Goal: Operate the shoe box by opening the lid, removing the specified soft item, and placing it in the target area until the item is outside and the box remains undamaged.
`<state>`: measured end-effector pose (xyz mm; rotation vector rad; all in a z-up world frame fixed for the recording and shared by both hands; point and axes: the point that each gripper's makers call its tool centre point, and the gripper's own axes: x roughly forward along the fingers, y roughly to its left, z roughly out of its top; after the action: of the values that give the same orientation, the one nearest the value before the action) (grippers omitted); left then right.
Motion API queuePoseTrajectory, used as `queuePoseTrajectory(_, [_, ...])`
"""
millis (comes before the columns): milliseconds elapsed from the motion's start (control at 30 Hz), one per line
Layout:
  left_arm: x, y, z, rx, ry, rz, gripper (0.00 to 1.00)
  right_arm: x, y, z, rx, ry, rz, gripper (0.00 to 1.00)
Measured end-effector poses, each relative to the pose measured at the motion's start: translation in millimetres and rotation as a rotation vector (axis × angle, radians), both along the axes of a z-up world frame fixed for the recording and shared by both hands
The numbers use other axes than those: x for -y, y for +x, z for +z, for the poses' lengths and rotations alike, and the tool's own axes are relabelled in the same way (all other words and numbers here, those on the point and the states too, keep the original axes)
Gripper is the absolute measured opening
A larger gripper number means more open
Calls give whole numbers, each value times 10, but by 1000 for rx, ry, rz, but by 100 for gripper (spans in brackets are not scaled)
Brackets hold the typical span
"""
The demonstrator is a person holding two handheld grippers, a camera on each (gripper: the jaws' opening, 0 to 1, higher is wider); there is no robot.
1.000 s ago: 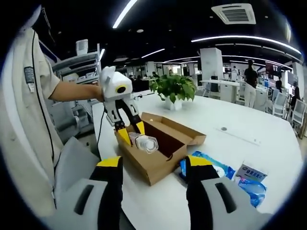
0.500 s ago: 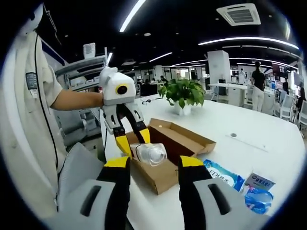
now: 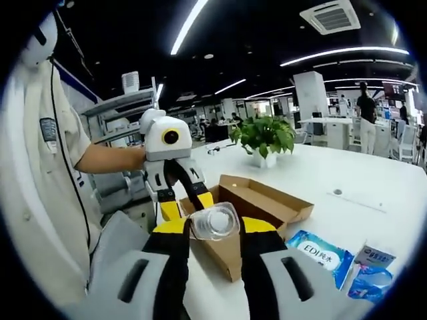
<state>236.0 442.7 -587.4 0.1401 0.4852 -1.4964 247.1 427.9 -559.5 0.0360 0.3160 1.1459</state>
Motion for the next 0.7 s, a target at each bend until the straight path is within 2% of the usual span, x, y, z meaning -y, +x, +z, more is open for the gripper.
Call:
queuePoseTrajectory(333, [18,-78,-69,-7,1,-9,19,-73,-45,33,-40,19,41,23])
queuePoseTrajectory(700, [49,-112,-219,32,38,-38,20,-189,-116,80,-16,-12,101,19])
